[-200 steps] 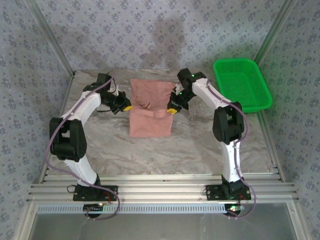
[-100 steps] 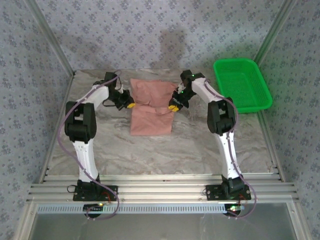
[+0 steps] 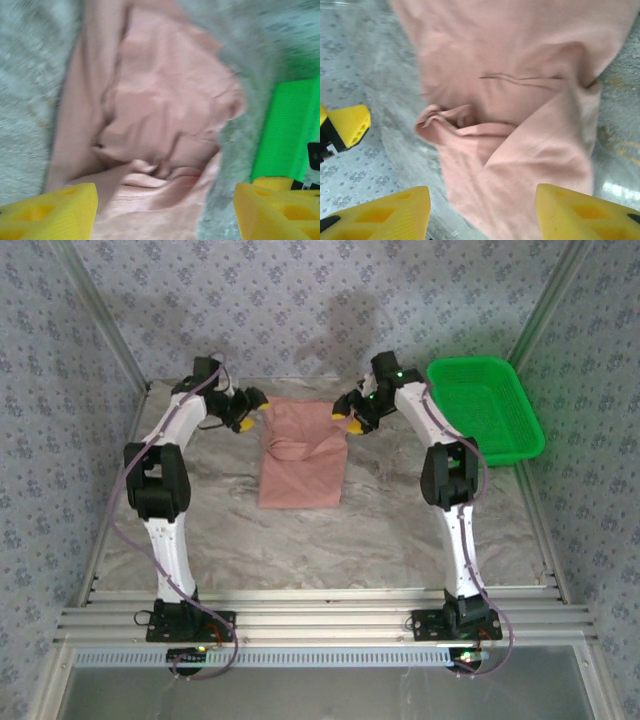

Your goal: Fold and stack the t-shirts

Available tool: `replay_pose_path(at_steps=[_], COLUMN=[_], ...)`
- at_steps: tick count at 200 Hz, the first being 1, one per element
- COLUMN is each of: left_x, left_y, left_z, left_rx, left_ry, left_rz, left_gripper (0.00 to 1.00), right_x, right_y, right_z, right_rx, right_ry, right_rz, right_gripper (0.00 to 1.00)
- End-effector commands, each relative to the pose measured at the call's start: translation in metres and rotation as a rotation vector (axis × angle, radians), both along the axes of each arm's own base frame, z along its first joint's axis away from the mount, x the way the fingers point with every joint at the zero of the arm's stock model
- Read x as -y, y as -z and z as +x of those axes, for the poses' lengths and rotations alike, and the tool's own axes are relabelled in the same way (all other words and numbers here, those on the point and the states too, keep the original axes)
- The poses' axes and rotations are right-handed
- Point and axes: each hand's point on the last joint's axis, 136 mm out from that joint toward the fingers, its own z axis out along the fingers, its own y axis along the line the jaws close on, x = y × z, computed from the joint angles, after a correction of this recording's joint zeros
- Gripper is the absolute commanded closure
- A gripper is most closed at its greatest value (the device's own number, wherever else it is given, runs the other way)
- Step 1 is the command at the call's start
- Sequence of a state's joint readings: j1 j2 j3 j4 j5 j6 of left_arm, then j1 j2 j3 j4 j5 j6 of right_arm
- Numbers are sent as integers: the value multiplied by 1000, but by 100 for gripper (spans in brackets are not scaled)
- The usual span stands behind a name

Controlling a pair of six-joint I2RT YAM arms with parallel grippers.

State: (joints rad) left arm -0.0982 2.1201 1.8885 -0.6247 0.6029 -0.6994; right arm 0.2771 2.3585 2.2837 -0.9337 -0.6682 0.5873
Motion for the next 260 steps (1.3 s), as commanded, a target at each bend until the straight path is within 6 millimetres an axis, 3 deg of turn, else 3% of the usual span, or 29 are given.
replay_pose_path(at_steps=[1, 11, 24, 43, 55, 77, 99, 134, 189, 220, 260], left_x=[4, 3, -1, -3, -1, 5, 13, 17, 21, 24, 25], left_y=[-100, -108, -106, -76, -52, -8, 23, 63, 103, 122, 125], left_z=[-19, -33, -54, -88, -106, -128, -134, -127, -103, -77, -32], left_rx=[176, 191, 189, 123, 78, -7, -57, -159, -240, -256, -217], left_ry=[20, 26, 32, 42, 52, 65, 78, 82, 71, 51, 27], left_rz=[-40, -33, 9, 41, 41, 40, 51, 76, 99, 103, 130], left_gripper=[27, 27, 27, 32, 45, 78, 91, 97, 98, 97, 96], right_x=[14, 19, 21, 15, 9, -8, -22, -32, -37, -38, -36], right_y=[-68, -70, -58, -36, -24, 0, 19, 53, 94, 106, 108], right_z=[-22, -33, -53, -75, -82, -87, -82, -71, -49, -31, 5], right_rx=[126, 130, 98, 63, 58, 21, 9, -44, -109, -125, -108], right_ry=[11, 15, 10, 1, 1, 13, 8, 18, 43, 61, 116], right_rz=[-7, -27, -38, -36, -24, 23, 40, 20, -1, -6, 12], right_gripper=[39, 40, 43, 53, 62, 82, 92, 97, 99, 99, 98])
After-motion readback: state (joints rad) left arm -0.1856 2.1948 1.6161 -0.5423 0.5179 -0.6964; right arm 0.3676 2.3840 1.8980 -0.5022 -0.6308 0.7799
